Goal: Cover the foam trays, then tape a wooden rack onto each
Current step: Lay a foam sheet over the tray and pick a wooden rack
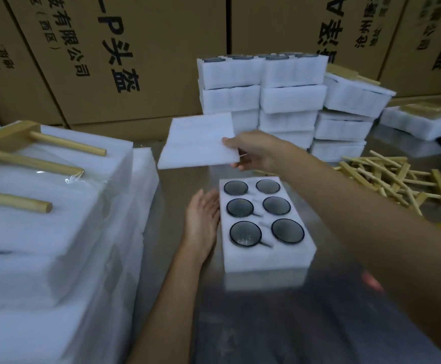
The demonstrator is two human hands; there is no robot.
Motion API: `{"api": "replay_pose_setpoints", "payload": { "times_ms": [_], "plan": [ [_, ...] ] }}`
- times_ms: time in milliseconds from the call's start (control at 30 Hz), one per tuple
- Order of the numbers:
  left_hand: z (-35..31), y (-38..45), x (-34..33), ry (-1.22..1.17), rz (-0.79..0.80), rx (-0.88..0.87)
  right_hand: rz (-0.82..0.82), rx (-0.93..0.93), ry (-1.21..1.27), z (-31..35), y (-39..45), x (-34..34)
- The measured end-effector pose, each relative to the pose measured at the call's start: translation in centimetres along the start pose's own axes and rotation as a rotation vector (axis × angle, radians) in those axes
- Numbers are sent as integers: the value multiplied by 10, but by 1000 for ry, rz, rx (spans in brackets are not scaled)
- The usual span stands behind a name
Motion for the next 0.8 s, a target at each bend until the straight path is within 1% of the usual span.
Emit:
{"api": "replay_pose_setpoints", "payload": {
  "times_ms": [67,100,133,200,333,433,500,633,733,800],
  "plan": [
    [-7,2,9,-103,-45,-32,96,-95,-112,-26,-21,28],
    [-7,2,9,-137,-20,-27,141,-147,-193,-39,-33,40],
    [-4,1,10,-115,-8,-8,175,-194,-282,-53,-45,51],
    [4,-6,2,24,48,31,217,-285,-449,-76,-68,69],
    [8,-15,-19,330,166,-74,278,-421,-661,-101,-100,81],
    [6,-17,-19,394,195,-83,228,-442,-856,-92,-100,89],
    [4,-16,-16,407,198,-83,137,-405,-889,-81,-88,96],
    [6,-14,-16,409,146,-106,-240,-199,-679,-65,-44,122],
    [10,-8,-11,407,103,-101,-372,-110,-601,-72,-13,128],
    [11,-6,-10,418,95,-106,-435,-79,-479,-76,6,135]
  ]
}}
Point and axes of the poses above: each hand's wrist, its own y-axis towards the middle knuckle, its own x-axis out of the back of the hand, z = x × y, the point moved 7 cm from there along y, towards the middle knuckle, and after that the axes turned 4 degrees about -x, right-handed, at the moved point
